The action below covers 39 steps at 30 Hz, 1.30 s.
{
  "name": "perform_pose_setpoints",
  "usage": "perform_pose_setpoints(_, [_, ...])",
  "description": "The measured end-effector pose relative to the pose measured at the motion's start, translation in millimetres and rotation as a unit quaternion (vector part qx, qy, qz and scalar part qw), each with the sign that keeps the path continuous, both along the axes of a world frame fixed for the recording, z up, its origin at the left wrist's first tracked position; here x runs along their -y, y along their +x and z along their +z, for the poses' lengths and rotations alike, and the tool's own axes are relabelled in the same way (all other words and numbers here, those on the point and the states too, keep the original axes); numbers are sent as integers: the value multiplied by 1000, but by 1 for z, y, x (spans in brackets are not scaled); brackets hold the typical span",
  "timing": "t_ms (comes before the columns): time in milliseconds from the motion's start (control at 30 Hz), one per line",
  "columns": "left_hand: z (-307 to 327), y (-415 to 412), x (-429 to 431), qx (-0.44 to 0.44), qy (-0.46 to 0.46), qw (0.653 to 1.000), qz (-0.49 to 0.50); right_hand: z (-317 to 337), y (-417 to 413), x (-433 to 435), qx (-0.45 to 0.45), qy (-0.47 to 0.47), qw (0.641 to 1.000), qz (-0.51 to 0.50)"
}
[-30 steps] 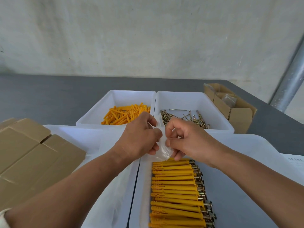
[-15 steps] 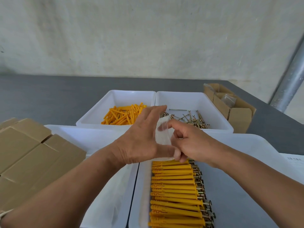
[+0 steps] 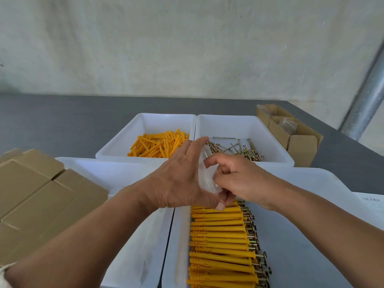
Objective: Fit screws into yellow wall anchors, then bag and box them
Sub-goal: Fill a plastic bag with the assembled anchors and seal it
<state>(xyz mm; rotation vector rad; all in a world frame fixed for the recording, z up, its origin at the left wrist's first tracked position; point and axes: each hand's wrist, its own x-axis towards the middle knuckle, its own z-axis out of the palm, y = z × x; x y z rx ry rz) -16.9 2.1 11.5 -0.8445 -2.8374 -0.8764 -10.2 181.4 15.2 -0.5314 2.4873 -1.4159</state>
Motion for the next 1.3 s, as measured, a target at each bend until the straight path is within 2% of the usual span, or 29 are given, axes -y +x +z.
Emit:
perform_pose_setpoints(167, [-1,-3,2,-9,63,998,14,2,1,1,9,19,999,-40])
perform_pose_setpoints(300, [-4,-4,2,-12,74,997,13,8,-1,1,-141,88,982,-90])
perform_pose_setpoints(367, [-5,-4,2,-19,76,997,13,14,1,1,-176,66,978,-92])
perform_pose_setpoints(467, [-5,-4,0,-31,78,996,8,13,4,3,-167,37,984,-56])
perform_pose_setpoints(567, [-5,-3,-1,-41,80,996,5,7,6,7,-165,55,984,-32])
perform_pose_setpoints(767, [-8,-6,0,-16,92,995,28,8,5,4,-184,-4,981,-54])
perform_pose_setpoints(933, [-11,-8,1,6,76,996,41,8,7,6,-204,-4,978,-46])
perform_pose_setpoints(1300, [-7,-5,1,-22,29,998,50,10,8,5,-192,3,981,-24])
